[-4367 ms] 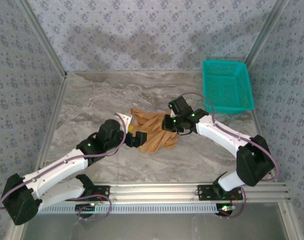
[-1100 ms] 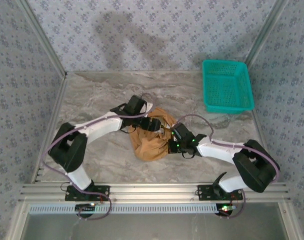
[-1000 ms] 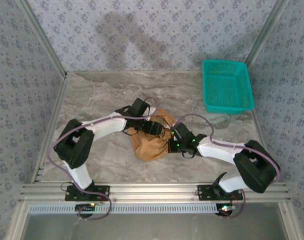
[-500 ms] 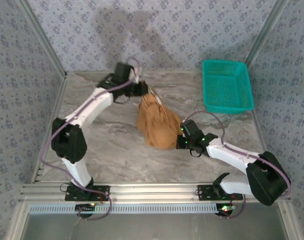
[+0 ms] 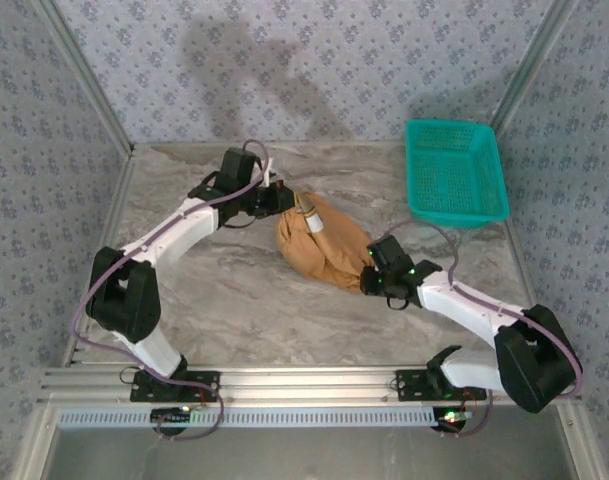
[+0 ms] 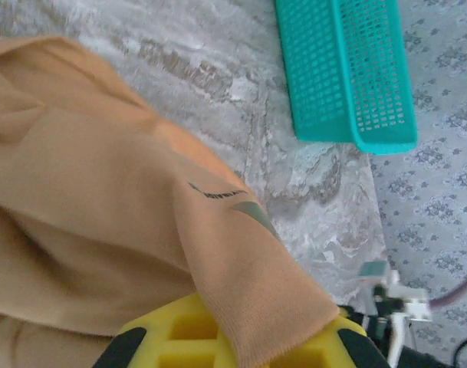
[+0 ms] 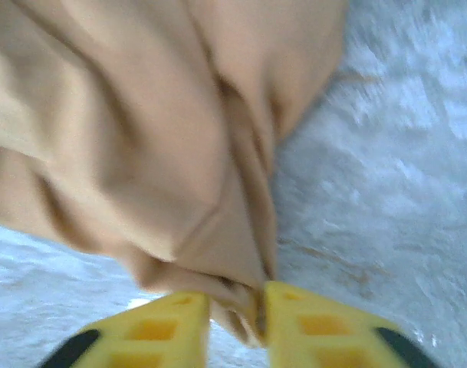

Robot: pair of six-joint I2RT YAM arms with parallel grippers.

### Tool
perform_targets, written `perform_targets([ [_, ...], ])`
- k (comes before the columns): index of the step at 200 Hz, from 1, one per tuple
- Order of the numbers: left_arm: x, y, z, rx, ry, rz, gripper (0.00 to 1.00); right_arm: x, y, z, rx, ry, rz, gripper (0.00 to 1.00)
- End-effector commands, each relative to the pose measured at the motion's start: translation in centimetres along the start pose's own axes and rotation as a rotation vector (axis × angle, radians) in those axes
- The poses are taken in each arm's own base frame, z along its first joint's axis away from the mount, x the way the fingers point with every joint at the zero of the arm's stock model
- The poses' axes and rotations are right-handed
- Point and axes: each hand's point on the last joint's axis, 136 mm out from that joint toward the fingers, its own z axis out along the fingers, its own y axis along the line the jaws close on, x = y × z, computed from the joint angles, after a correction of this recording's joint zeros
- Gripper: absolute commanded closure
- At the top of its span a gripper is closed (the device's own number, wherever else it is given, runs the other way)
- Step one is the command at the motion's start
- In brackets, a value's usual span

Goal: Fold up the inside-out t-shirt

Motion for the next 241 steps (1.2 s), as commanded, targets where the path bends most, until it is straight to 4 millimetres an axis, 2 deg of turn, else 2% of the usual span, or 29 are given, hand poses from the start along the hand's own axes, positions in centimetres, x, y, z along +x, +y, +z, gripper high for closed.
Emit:
perform_targets([
  [1, -1.2, -3.4, -0.2, 0.114, -0.043, 0.027, 1.00, -2.7, 4.2, -2.2, -0.133, -0.057, 0.015, 0.70],
  [19, -1.0, -3.1, 0.0, 0.088, -0.032, 0.020, 1.00, -4.5, 8.2, -3.4, -0.283, -0.099, 0.037, 0.80],
  [34, -1.1, -3.2, -0.1, 0.078, -0.035, 0.018, 1.00, -5.8, 11.5, -4.0, -0.383, -0.129, 0.025, 0.85],
  [57, -1.4, -3.6, -0.6, 0.074, -0.046, 0.020, 1.00, -7.5, 14.0, -2.3, -0.402, -0.133, 0.016, 0.90],
  [84, -1.7, -4.6, -1.6, 0.077, -0.060, 0.031, 1.00, -10.0, 13.9, 2.0, -0.317, -0.153, 0.067, 0.99],
  [98, -1.7, -5.2, -2.2, 0.083, -0.068, 0.038, 1.00, -11.9, 12.0, 4.5, -0.201, -0.203, 0.124, 1.00],
  [111, -1.6, -5.7, -2.5, 0.091, -0.072, 0.048, 1.00, -13.5, 10.5, 6.3, -0.124, -0.240, 0.176, 0.96],
  [121, -1.5, -6.0, -2.8, 0.095, -0.072, 0.054, 1.00, -14.3, 10.4, 7.3, -0.132, -0.242, 0.213, 0.89],
  [141, -1.2, -5.9, -2.9, 0.090, -0.070, 0.054, 1.00, -14.1, 11.9, 9.1, -0.200, -0.200, 0.246, 0.57],
  [150, -1.2, -5.7, -2.8, 0.083, -0.070, 0.055, 1.00, -13.6, 13.0, 9.5, -0.246, -0.185, 0.240, 0.48],
  [160, -1.1, -5.2, -2.7, 0.070, -0.069, 0.052, 1.00, -12.6, 13.9, 9.7, -0.278, -0.170, 0.225, 0.43],
  [183, -1.4, -4.6, -2.5, 0.060, -0.068, 0.040, 1.00, -11.1, 15.0, 9.1, -0.313, -0.174, 0.163, 0.39],
  [203, -1.6, -4.2, -2.3, 0.055, -0.067, 0.037, 1.00, -10.4, 15.7, 7.6, -0.363, -0.190, 0.131, 0.39],
  [218, -1.9, -3.6, -2.2, 0.043, -0.069, 0.026, 1.00, -9.9, 15.3, 6.1, -0.353, -0.207, 0.119, 0.41],
  [241, -2.2, -2.7, -2.0, 0.029, -0.071, 0.010, 1.00, -9.3, 13.5, 4.0, -0.298, -0.238, 0.094, 0.50],
])
